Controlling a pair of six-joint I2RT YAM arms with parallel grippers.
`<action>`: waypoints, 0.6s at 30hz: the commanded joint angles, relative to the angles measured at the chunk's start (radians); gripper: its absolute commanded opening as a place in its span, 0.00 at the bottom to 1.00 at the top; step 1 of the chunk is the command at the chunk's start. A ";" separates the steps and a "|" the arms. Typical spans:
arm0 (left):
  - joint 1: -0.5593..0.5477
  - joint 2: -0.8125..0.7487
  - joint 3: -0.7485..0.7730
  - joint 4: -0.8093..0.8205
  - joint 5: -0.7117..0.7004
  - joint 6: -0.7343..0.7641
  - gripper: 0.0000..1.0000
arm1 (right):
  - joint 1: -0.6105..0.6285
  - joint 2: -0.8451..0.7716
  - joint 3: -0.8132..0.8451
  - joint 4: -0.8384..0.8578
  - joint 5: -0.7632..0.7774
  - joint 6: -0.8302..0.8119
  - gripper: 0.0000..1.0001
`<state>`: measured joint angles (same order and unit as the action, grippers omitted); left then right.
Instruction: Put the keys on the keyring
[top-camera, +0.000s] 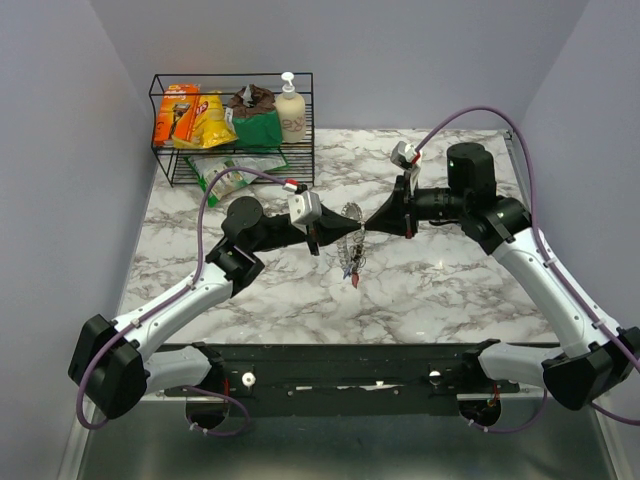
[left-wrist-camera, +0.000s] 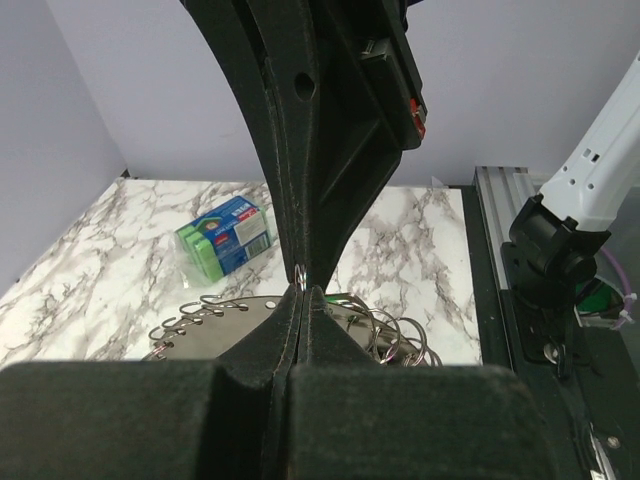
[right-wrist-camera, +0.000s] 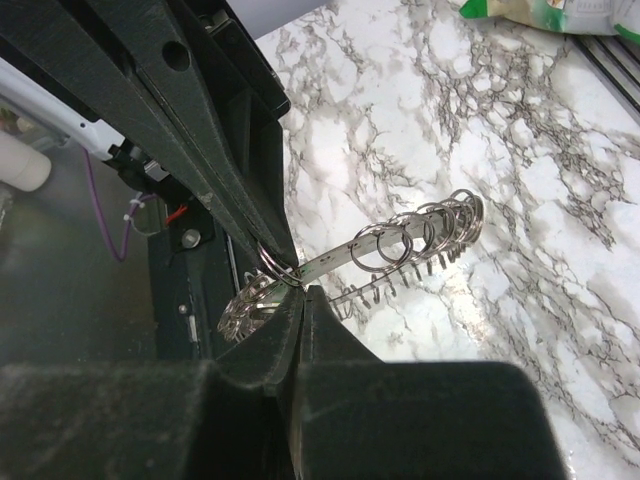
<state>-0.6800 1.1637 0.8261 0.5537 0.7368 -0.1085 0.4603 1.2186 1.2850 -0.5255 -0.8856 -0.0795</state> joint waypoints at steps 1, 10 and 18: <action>-0.010 -0.009 0.061 0.164 0.049 -0.022 0.00 | 0.005 0.022 -0.030 0.004 -0.004 -0.009 0.18; -0.010 -0.024 0.059 0.129 0.055 0.003 0.00 | 0.005 -0.096 -0.059 0.005 0.164 -0.054 0.60; -0.009 -0.024 0.061 0.120 0.065 0.010 0.00 | 0.005 -0.179 -0.082 0.048 0.175 -0.085 0.71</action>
<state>-0.6830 1.1648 0.8440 0.6064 0.7799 -0.1165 0.4591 1.0737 1.2316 -0.5098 -0.7441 -0.1326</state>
